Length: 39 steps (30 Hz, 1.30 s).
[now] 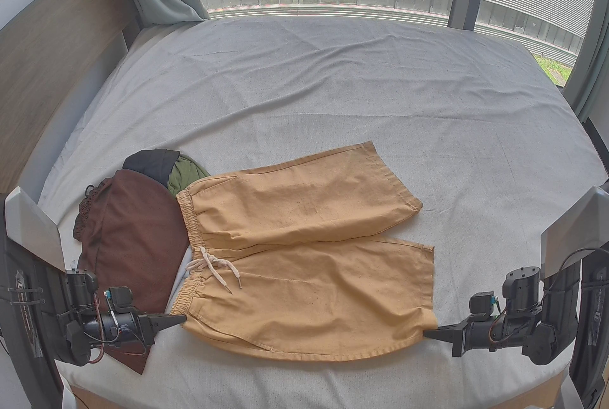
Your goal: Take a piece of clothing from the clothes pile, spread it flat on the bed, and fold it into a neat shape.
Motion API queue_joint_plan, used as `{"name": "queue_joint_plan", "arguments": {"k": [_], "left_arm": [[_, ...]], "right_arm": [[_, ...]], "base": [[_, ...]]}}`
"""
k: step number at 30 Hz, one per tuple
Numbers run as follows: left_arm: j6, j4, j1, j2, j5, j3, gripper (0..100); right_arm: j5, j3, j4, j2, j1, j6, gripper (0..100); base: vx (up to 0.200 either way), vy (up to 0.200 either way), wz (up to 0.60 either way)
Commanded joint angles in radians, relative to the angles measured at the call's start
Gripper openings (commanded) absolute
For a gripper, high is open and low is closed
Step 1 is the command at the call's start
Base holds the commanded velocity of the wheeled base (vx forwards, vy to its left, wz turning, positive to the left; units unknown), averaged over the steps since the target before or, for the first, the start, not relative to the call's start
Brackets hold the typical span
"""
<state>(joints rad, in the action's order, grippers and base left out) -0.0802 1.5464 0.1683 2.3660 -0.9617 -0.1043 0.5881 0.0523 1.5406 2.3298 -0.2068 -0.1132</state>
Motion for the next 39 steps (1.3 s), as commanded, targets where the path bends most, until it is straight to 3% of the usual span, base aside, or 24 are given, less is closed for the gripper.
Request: {"name": "queue_joint_plan", "arguments": {"k": [1, 12, 15, 21, 39], "left_arm": [[-0.062, 0.001, -0.024, -0.093, 0.001, -0.032, 0], [-0.179, 0.001, -0.061, -0.165, 0.020, -0.060, 0], [-0.201, 0.001, -0.067, -0.182, 0.024, -0.064, 0], [-0.286, 0.003, -0.101, -0.206, 0.110, -0.092, 0], [-0.352, 0.003, -0.099, -0.211, 0.152, -0.158, 0]], "right_arm": [[0.004, 0.044, 0.001, -0.075, -0.003, -0.043, 0], [0.009, 0.109, 0.001, -0.194, -0.009, -0.186, 0], [0.009, 0.115, 0.001, -0.205, -0.008, -0.194, 0], [0.009, 0.121, 0.001, -0.217, -0.003, -0.194, 0], [0.004, 0.165, 0.001, -0.276, -0.009, -0.232, 0]], "base": [[0.000, 0.000, 0.00], [0.000, 0.000, 0.00], [0.000, 0.000, 0.00], [0.000, 0.000, 0.00], [0.000, 0.000, 0.00]]}}
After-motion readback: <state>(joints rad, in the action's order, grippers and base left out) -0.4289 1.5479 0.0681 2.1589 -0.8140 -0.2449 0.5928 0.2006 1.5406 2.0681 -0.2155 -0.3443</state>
